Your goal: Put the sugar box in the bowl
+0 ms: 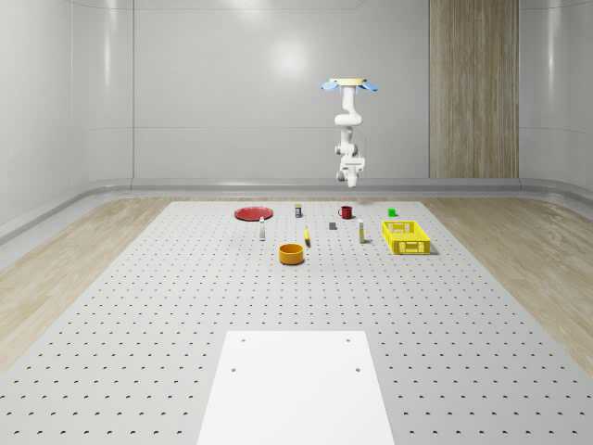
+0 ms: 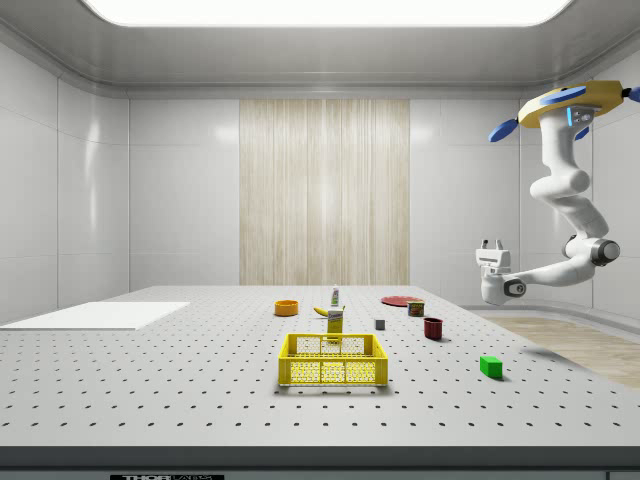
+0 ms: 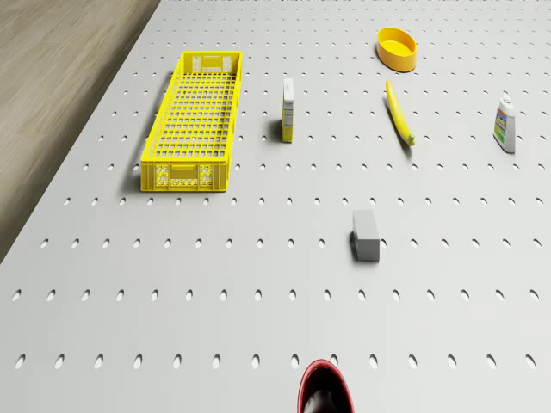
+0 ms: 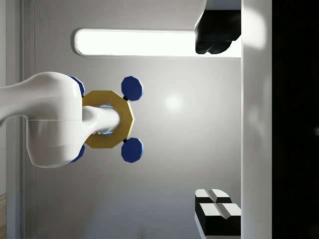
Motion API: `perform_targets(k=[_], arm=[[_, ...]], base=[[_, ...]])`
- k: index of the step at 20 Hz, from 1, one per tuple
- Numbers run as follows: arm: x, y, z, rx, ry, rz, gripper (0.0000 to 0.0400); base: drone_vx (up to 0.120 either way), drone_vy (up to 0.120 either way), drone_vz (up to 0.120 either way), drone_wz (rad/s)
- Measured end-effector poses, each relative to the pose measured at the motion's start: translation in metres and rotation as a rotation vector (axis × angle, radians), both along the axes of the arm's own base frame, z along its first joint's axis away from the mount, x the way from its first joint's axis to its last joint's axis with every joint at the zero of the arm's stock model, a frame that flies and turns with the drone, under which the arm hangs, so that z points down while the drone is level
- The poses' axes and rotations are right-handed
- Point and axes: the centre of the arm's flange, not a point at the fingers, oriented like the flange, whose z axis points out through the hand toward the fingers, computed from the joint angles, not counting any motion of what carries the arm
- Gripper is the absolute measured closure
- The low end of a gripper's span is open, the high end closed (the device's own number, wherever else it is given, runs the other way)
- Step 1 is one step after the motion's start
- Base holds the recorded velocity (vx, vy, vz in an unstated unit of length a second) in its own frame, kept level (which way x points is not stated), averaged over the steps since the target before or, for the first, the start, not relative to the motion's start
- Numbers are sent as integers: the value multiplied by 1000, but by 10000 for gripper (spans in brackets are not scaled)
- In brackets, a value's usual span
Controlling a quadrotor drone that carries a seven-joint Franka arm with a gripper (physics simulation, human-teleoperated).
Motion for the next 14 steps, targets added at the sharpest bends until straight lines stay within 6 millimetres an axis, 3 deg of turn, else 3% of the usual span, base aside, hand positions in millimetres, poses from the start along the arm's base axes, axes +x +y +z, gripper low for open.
perform_targets(k=[14], arm=[[-1,2,0,-15,-11,0,0]], base=[[120,0,0,0]])
